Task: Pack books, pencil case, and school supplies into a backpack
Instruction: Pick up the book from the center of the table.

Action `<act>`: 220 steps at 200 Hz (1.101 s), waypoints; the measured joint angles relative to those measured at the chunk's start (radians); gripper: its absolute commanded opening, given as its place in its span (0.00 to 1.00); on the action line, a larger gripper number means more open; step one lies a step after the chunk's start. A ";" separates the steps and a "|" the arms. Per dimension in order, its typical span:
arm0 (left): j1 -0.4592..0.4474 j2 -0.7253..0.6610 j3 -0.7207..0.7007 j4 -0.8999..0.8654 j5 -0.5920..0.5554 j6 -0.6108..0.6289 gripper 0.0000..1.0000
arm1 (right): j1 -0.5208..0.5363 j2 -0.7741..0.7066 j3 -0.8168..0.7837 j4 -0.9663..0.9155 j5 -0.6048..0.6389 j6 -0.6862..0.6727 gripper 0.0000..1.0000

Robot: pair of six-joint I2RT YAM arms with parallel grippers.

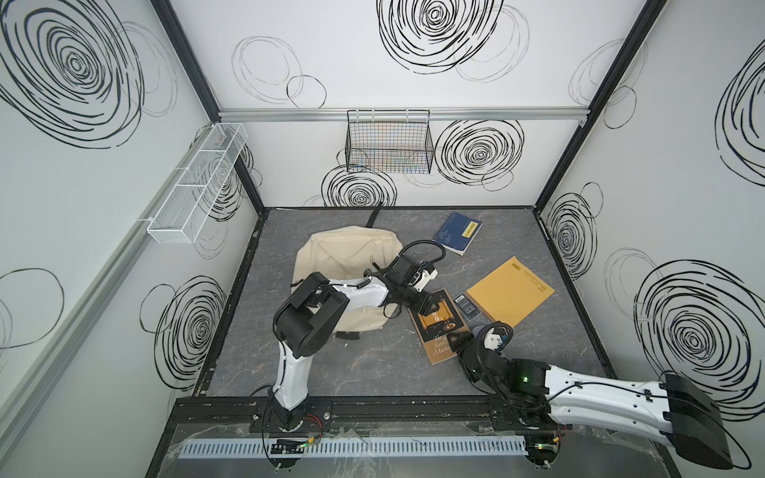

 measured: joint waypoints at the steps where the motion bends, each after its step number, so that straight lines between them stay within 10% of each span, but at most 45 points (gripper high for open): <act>1: 0.000 0.000 -0.001 0.001 0.000 0.000 0.66 | 0.000 -0.001 0.000 0.002 0.001 -0.005 0.64; 44: 0.005 -0.002 -0.029 0.060 0.023 -0.028 0.66 | -0.002 -0.032 0.002 0.080 0.017 -0.120 0.41; 76: 0.012 -0.002 -0.041 0.091 0.033 -0.048 0.66 | -0.003 -0.059 0.002 0.125 0.023 -0.176 0.57; 117: 0.017 -0.002 -0.057 0.124 0.048 -0.068 0.65 | -0.009 -0.030 0.000 0.120 0.022 -0.193 0.54; 220: 0.045 -0.039 -0.063 0.071 0.088 -0.115 0.65 | -0.053 -0.069 -0.051 0.133 0.000 -0.269 0.00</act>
